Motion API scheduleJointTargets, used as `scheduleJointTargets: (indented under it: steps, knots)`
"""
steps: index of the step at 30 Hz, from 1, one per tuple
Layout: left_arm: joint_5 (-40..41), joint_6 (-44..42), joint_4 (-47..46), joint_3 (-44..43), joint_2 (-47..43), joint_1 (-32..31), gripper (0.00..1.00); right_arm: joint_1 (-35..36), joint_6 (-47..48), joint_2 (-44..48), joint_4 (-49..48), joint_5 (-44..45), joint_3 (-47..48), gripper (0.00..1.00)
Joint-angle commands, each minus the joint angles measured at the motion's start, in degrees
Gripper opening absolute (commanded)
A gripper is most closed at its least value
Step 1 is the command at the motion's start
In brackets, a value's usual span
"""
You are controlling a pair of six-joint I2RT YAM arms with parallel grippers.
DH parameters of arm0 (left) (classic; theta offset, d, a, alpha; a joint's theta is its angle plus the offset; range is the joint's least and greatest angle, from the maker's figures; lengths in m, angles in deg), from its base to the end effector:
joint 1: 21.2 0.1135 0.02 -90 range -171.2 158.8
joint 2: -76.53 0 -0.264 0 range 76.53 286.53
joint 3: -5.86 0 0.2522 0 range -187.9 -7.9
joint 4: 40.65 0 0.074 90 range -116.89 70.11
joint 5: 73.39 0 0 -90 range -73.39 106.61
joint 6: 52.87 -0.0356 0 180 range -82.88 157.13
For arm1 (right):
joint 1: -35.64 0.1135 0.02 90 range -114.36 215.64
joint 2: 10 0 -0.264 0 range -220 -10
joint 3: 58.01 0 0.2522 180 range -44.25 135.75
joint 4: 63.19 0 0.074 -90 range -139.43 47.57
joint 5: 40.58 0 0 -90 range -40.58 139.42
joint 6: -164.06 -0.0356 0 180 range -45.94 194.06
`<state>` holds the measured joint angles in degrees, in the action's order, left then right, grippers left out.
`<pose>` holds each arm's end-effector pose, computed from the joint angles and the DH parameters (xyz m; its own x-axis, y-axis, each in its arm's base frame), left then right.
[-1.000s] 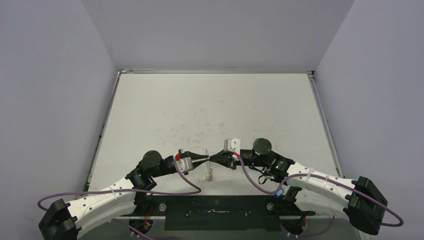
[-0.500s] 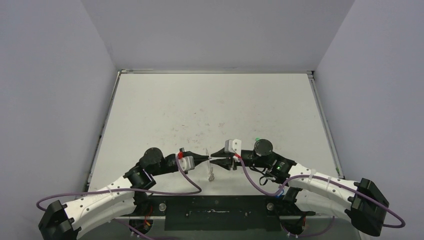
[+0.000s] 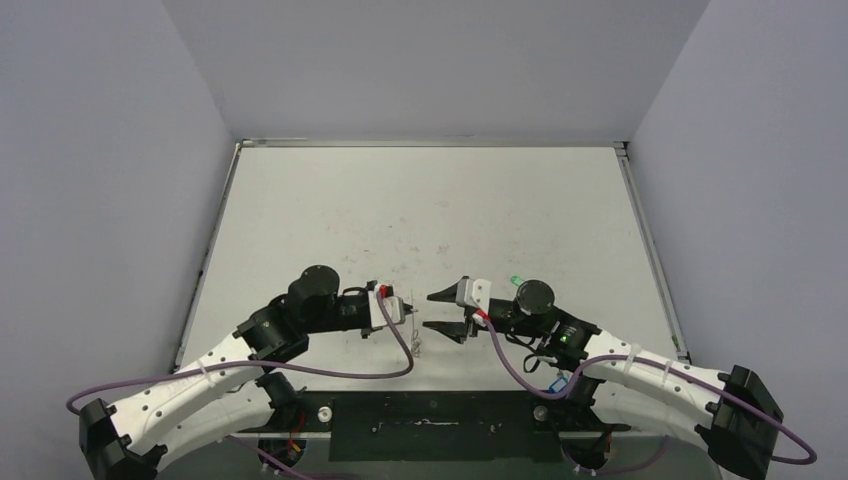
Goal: Put the keys on the keyring
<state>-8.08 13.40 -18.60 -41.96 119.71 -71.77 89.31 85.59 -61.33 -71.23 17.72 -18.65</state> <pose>0.1031 -0.1487 0.2827 0.2103 0.3199 -0.9238 0.9507 0.1534 0.2696 0.1069 0.1769 0.2602 0.1593 -0.0704 -0.9847 -0.9840 0.0690 -0.1641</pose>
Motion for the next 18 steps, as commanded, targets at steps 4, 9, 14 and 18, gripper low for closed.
scheduleJointTargets:
  steps: [4, 9, 14, 18]
  knots:
    - [0.4, -4.6, 13.4, -11.0, 4.7, -0.1, 0.0, -0.1, 1.4, -4.1, -1.2, -2.7, 3.4, 0.41]
    - [-1.0, -5.0, 13.9, -12.2, 7.1, -0.1, 0.0, 0.2, 1.1, -6.3, -2.5, -3.1, 4.2, 0.37]
    - [-1.7, -5.0, 13.5, -12.3, 8.0, -0.1, 0.0, 0.1, 0.4, -7.1, -4.2, -3.1, 4.3, 0.33]
    - [-1.8, -4.9, 12.5, -11.4, 7.7, -0.1, 0.0, 0.3, -0.3, -8.3, -5.3, -3.7, 4.5, 0.29]
